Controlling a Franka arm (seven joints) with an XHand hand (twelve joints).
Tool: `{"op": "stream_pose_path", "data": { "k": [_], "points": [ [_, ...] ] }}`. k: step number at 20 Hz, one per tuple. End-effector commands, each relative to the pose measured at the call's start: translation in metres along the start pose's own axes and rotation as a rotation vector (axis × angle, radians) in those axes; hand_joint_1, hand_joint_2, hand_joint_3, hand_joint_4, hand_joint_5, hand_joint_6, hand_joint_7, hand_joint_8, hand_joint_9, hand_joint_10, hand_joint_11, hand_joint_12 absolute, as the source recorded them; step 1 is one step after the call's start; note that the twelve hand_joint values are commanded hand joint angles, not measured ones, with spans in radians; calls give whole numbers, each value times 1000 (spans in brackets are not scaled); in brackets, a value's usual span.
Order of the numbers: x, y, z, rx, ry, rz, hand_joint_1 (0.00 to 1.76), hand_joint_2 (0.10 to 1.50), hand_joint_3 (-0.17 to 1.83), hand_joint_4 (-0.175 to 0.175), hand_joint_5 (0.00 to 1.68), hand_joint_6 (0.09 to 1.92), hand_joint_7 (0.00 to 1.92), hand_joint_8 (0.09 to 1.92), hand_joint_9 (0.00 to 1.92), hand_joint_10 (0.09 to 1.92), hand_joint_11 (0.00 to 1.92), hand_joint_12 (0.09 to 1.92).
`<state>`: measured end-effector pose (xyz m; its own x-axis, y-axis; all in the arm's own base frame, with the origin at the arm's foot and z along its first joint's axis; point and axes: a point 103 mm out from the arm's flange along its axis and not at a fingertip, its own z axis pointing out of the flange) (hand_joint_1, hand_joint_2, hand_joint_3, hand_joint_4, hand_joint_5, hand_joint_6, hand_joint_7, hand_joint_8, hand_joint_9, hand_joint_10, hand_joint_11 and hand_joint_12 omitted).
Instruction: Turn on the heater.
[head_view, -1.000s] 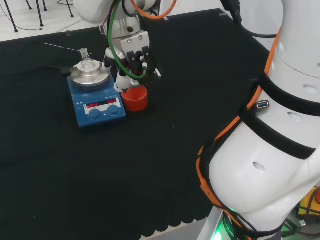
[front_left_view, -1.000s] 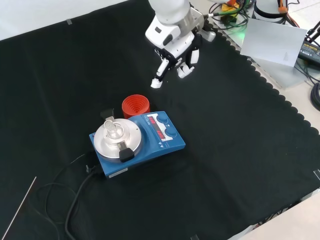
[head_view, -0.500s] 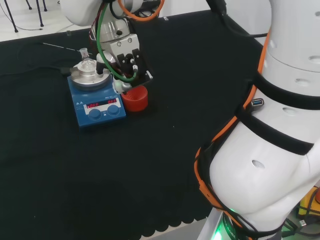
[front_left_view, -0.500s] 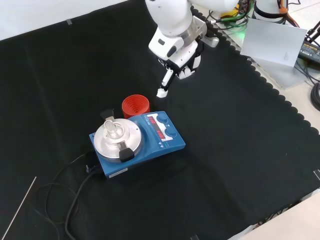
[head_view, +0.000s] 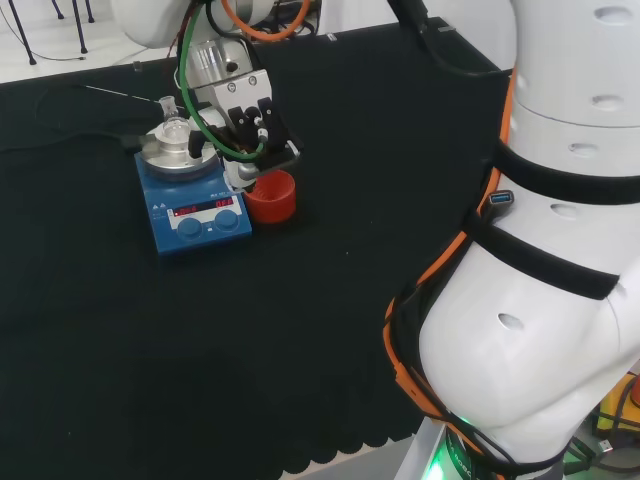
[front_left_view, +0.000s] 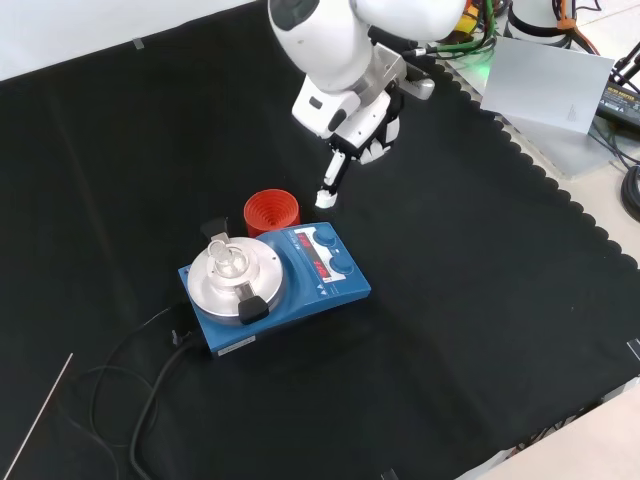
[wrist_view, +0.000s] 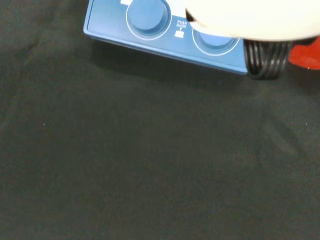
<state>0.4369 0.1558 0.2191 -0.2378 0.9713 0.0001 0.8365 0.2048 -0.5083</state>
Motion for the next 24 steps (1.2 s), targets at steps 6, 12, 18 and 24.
{"op": "stream_pose_path", "data": {
  "k": [6,12,18,24],
  "points": [
    [5,14,5,101,-27,-44,1636,421,1423,-61,449,87,1824,1881,1920,1625,1724,1501],
    [5,20,13,117,-28,-48,1636,418,1428,-57,440,87,1824,1882,1920,1628,1724,1503],
    [4,26,22,136,-27,-47,1635,417,1432,-55,437,87,1825,1880,1920,1630,1724,1504],
    [5,33,27,147,-28,-53,1635,415,1435,-54,436,87,1826,1879,1920,1630,1724,1505]
  ]
}}
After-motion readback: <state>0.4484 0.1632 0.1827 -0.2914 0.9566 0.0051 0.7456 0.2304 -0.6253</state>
